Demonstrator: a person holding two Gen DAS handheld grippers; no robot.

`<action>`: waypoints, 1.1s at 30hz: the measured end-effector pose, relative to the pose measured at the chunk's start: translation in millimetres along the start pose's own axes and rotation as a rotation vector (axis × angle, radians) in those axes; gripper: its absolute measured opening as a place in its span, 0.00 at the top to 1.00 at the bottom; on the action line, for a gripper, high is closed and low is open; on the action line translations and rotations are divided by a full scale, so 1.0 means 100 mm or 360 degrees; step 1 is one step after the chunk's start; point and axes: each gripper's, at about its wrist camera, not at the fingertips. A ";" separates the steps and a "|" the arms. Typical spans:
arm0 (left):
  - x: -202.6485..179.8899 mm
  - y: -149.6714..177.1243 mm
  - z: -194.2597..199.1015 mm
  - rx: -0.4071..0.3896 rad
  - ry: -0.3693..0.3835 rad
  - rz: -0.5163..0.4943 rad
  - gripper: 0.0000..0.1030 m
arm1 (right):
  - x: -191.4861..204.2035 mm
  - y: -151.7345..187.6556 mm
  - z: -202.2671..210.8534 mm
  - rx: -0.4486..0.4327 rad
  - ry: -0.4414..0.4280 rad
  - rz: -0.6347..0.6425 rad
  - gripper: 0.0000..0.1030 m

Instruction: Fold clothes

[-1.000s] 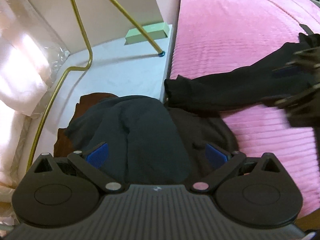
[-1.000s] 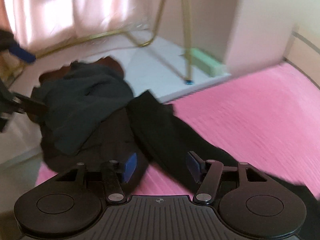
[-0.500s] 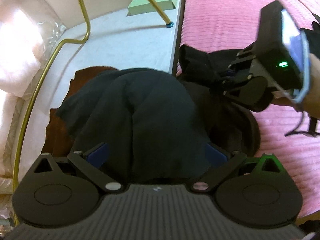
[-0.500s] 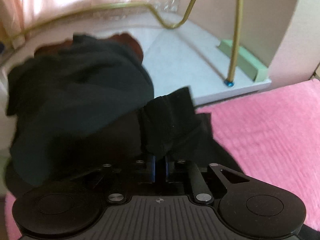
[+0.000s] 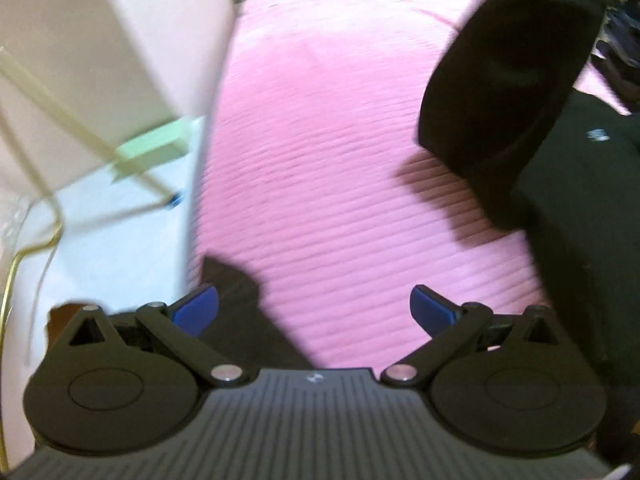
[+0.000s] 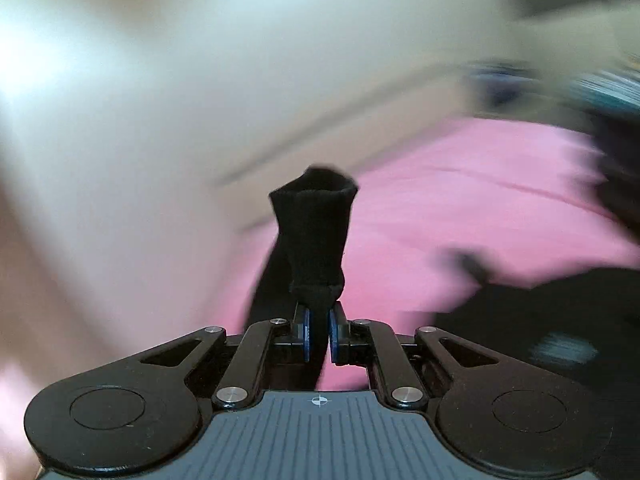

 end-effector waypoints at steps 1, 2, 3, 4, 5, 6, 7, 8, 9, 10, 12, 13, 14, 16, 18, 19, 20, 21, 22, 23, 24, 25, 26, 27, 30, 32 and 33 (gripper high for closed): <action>-0.18 -0.07 -0.01 -0.0006 0.0018 -0.0013 0.02 | -0.48 0.05 0.01 0.0029 0.0158 -0.0069 0.93; -0.33 -0.13 -0.01 -0.0004 0.0036 -0.0015 0.02 | -0.94 0.15 -0.01 0.0090 0.0302 -0.0140 0.93; -0.51 -0.18 -0.03 0.0006 0.0063 -0.0012 0.02 | -1.33 0.25 -0.03 0.0168 0.0412 -0.0203 0.93; -0.67 -0.22 -0.04 0.0019 0.0090 -0.0009 0.02 | -1.68 0.37 -0.07 0.0262 0.0490 -0.0260 0.93; -0.83 -0.26 -0.07 0.0041 0.0113 -0.0009 0.02 | -2.02 0.48 -0.10 0.0356 0.0567 -0.0317 0.93; -0.99 -0.29 -0.11 0.0067 0.0132 -0.0018 0.02 | -2.28 0.57 -0.13 0.0432 0.0604 -0.0355 0.93; -1.15 -0.31 -0.16 0.0090 0.0151 -0.0034 0.02 | -2.41 0.60 -0.15 0.0476 0.0583 -0.0371 0.93; -1.30 -0.33 -0.20 0.0114 0.0171 -0.0051 0.02 | -2.50 0.61 -0.15 0.0506 0.0542 -0.0385 0.93; -1.46 -0.35 -0.24 0.0136 0.0192 -0.0069 0.02 | -2.56 0.61 -0.16 0.0531 0.0504 -0.0388 0.93; -1.61 -0.38 -0.28 0.0153 0.0215 -0.0088 0.02 | -2.59 0.59 -0.18 0.0548 0.0469 -0.0392 0.93; -1.88 -0.47 -0.34 0.0161 0.0270 -0.0128 0.02 | -2.59 0.53 -0.22 0.0561 0.0406 -0.0417 0.93; -2.00 -0.53 -0.36 0.0155 0.0295 -0.0153 0.02 | -2.56 0.45 -0.22 0.0535 0.0372 -0.0415 0.93; -2.09 -0.59 -0.38 0.0138 0.0315 -0.0180 0.02 | -2.52 0.35 -0.19 0.0479 0.0330 -0.0399 0.93; -2.24 -0.73 -0.43 0.0092 0.0356 -0.0239 0.02 | -2.55 0.21 -0.07 0.0350 0.0266 -0.0344 0.93; -2.36 -0.81 -0.48 0.0077 0.0393 -0.0290 0.02 | -2.70 0.18 -0.01 0.0301 0.0258 -0.0337 0.93; -2.42 -0.85 -0.51 0.0074 0.0412 -0.0314 0.02 | -2.89 0.28 -0.08 0.0382 0.0322 -0.0407 0.92; -2.48 -0.88 -0.54 0.0074 0.0425 -0.0338 0.02 | -3.06 0.36 -0.13 0.0441 0.0384 -0.0454 0.92; -2.53 -0.89 -0.55 0.0077 0.0431 -0.0361 0.02 | -3.20 0.42 -0.16 0.0478 0.0443 -0.0480 0.91; -2.59 -0.91 -0.57 0.0082 0.0435 -0.0379 0.02 | -3.30 0.45 -0.18 0.0501 0.0486 -0.0504 0.73; -2.64 -0.91 -0.58 0.0091 0.0438 -0.0388 0.02 | -3.38 0.46 -0.18 0.0508 0.0514 -0.0526 0.62; -2.69 -0.91 -0.60 0.0107 0.0443 -0.0394 0.02 | -3.44 0.46 -0.17 0.0505 0.0555 -0.0540 0.42; -2.73 -0.91 -0.62 0.0122 0.0445 -0.0401 0.02 | -3.49 0.45 -0.13 0.0491 0.0588 -0.0555 0.39; -2.76 -0.91 -0.64 0.0136 0.0443 -0.0411 0.02 | -3.55 0.44 -0.08 0.0480 0.0605 -0.0581 0.39; -2.79 -0.91 -0.66 0.0148 0.0441 -0.0420 0.02 | -3.62 0.43 -0.04 0.0476 0.0629 -0.0605 0.39; -2.93 -0.97 -0.72 0.0165 0.0447 -0.0438 0.02 | -3.84 0.25 0.16 0.0426 0.0709 -0.0652 0.39; -3.04 -1.04 -0.78 0.0164 0.0458 -0.0453 0.02 | -4.05 0.12 0.29 0.0381 0.0762 -0.0672 0.39; -3.12 -1.08 -0.80 0.0162 0.0465 -0.0465 0.02 | -4.16 0.05 0.35 0.0358 0.0796 -0.0684 0.39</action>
Point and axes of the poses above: each gripper's, at about its wrist camera, not at the fingertips, and z roughly against the way its jaws point, x to its left, y to its underside, and after that the axes turned 11 degrees about -x, right-handed
